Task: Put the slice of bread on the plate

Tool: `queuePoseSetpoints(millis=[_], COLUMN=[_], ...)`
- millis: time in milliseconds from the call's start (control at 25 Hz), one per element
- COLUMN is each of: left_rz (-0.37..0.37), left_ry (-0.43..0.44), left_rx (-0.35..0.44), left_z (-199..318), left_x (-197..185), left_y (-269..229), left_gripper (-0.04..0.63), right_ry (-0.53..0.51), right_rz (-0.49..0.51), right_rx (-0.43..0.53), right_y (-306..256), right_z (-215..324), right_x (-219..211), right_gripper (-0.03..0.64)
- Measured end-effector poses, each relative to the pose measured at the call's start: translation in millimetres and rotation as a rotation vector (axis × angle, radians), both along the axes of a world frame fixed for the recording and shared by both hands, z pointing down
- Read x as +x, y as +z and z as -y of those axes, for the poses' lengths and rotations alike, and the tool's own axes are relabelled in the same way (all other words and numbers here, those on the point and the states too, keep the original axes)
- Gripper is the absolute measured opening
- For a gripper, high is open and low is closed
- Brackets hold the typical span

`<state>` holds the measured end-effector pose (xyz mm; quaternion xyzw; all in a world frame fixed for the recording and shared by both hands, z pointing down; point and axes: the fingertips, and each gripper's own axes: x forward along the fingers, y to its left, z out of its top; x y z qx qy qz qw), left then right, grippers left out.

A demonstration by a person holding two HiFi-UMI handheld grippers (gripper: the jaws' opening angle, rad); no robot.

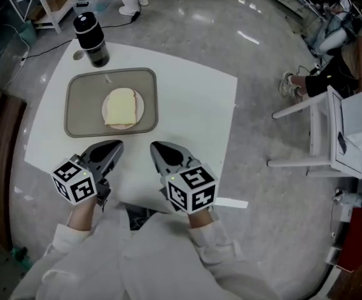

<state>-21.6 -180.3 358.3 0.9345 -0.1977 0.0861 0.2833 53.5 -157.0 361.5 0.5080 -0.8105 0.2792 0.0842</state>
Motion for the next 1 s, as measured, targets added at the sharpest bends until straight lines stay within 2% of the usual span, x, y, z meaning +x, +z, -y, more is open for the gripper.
queuePoseSetpoints(millis=[120,400,640,1000], left_rz=[-0.027,-0.057,-0.084,-0.069], left_ry=[-0.011,0.042,0.046,0.052], left_rx=[0.007,0.054,0.000,0.009], left_z=[-38.5,-116.0,-158.1,-184.2], left_x=[9.6,36.8,45.6,43.6], left_y=[-9.4,-26.9,-20.2,-18.1], left_gripper=[0.009,0.009,0.009,0.009], right_ry=[-0.008,-0.015,-0.042,-0.035], right_rz=[-0.015,-0.009,-0.005,-0.038], right_rx=[0.050,0.092,0.109,0.108], right_y=[-20.4,-32.8,-28.7,-22.9], right_z=[-27.2,-92.3,-133.4,-150.6], right_x=[4.6,7.8,7.6,9.5], right_gripper=[0.017,0.017,0.015,0.015])
